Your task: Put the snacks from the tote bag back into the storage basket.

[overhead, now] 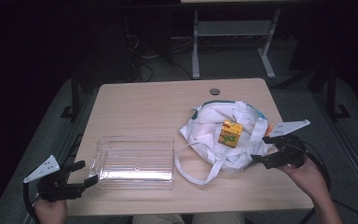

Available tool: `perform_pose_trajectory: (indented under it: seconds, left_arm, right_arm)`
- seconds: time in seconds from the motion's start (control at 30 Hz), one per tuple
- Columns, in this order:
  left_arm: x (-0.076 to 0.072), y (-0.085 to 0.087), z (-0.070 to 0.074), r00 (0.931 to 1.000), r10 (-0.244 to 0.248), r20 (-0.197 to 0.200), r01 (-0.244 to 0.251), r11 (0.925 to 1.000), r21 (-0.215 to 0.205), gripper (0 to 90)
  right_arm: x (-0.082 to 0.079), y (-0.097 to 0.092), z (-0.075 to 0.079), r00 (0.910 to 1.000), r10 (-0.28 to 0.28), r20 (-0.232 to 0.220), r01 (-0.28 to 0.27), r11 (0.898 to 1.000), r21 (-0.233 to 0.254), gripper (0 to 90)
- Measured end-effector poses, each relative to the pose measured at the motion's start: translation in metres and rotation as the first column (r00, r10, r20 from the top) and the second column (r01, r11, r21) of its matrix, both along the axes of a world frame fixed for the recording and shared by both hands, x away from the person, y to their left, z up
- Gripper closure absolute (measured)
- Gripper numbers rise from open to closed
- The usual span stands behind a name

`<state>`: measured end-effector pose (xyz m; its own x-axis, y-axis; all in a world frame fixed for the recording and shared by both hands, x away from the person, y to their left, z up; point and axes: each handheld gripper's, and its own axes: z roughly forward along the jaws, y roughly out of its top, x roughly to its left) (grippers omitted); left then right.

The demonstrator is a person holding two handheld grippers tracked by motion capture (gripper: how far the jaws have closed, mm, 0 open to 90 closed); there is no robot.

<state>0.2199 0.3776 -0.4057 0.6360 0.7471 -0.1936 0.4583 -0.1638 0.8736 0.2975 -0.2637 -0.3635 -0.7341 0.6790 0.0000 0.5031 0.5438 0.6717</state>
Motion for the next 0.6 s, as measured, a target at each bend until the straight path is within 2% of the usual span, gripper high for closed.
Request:
perform_pose_trajectory:
  seconds: [0.43, 0.6]
  left_arm:
    - [0.0, 0.0, 0.0, 1.0, 0.008, 0.002, -0.008, 0.9999, -0.015, 12.7]
    - [-0.001, 0.002, 0.0, 1.0, 0.006, 0.002, -0.006, 1.0, -0.006, 12.8]
  right_arm:
    - [0.015, 0.006, 0.014, 0.9999, 0.017, 0.001, -0.017, 1.0, -0.006, 17.6]
    - [0.02, 0.009, 0.017, 0.9998, 0.021, -0.003, -0.021, 1.0, -0.013, 17.3]
